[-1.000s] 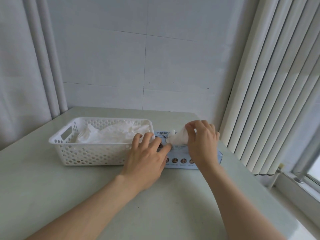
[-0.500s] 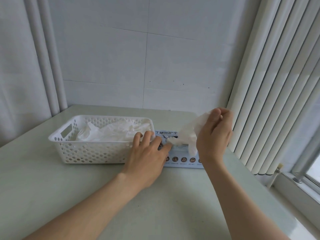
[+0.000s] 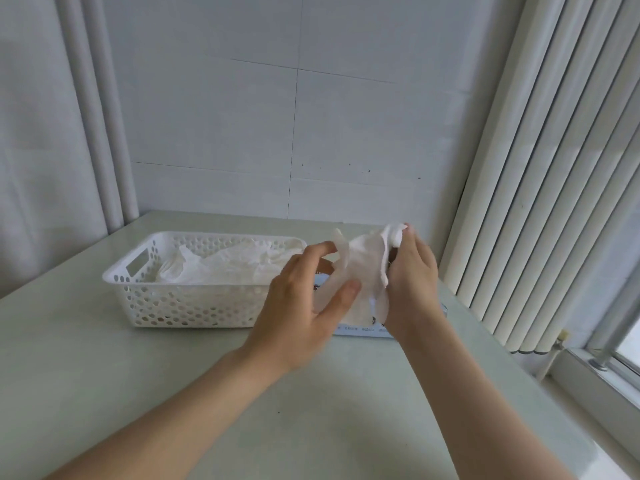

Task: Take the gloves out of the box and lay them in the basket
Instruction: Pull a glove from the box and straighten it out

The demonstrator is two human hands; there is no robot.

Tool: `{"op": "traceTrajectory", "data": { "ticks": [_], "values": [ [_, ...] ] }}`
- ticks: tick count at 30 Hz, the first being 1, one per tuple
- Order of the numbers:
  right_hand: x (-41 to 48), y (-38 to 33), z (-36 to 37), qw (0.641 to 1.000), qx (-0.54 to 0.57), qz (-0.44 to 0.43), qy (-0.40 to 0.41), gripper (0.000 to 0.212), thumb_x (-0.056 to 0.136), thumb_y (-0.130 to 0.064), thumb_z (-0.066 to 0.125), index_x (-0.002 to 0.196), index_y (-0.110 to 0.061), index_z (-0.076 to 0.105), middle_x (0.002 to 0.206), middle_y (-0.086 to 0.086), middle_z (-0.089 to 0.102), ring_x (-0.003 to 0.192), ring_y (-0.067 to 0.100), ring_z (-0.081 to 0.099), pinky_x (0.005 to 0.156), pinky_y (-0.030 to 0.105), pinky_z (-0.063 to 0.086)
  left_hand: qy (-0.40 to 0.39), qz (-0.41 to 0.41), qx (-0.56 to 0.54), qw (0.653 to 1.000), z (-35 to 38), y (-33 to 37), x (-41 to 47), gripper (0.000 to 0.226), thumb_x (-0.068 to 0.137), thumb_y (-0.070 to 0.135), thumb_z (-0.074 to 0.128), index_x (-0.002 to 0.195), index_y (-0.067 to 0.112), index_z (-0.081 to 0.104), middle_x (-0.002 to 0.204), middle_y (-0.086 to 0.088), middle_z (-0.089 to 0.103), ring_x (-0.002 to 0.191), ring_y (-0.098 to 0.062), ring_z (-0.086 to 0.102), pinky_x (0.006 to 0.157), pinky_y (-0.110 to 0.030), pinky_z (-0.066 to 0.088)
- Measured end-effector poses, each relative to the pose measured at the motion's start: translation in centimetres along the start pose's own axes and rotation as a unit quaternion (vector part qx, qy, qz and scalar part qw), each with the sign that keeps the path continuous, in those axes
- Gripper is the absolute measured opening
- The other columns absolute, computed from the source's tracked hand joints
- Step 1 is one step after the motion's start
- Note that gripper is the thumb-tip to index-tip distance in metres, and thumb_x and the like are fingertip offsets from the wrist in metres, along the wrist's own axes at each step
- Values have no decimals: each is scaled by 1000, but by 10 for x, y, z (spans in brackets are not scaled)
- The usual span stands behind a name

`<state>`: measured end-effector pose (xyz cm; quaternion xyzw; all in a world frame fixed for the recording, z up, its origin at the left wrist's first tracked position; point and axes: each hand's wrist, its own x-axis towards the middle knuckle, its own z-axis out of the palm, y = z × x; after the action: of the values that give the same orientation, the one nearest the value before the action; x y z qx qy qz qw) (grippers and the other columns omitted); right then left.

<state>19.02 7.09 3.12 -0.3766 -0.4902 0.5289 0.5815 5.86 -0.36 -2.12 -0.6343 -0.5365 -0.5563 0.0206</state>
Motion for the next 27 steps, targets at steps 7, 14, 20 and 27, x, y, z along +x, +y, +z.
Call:
{"op": "traceTrajectory", "data": {
  "ticks": [7, 14, 20, 27],
  "values": [
    [8, 7, -4, 995, 19, 98, -18, 29, 109, -29, 45, 103, -12, 69, 90, 8, 71, 76, 23, 64, 68, 34, 48, 33, -116, -188, 975, -11, 7, 8, 21, 104, 19, 65, 121, 22, 53, 99, -5, 68, 68, -25, 76, 62, -50, 63],
    [-2, 12, -1, 965, -244, -92, -7, 18, 95, -45, 53, 106, -32, 57, 100, -2, 60, 94, 11, 66, 78, 39, 52, 80, -208, -258, 940, -22, 1, 18, 23, 97, 7, 71, 111, 14, 54, 103, -14, 70, 58, -36, 72, 53, -38, 59],
    [-12, 21, 1, 869, -346, -285, -210, 43, 68, -55, 64, 108, -40, 57, 123, -10, 45, 122, 13, 43, 98, 24, 37, 112, -237, -253, 931, -24, -3, 23, 22, 91, 7, 77, 105, 12, 60, 100, -14, 72, 61, -30, 74, 54, -35, 59],
    [-5, 37, 5, 830, -410, -313, -212, 25, 80, -34, 81, 100, -38, 66, 115, -16, 48, 110, 13, 51, 97, 28, 38, 109, -266, -249, 925, -29, -7, 27, 18, 91, 8, 74, 103, 6, 61, 78, -16, 67, 45, -25, 53, 46, -32, 44]
  ]
}}
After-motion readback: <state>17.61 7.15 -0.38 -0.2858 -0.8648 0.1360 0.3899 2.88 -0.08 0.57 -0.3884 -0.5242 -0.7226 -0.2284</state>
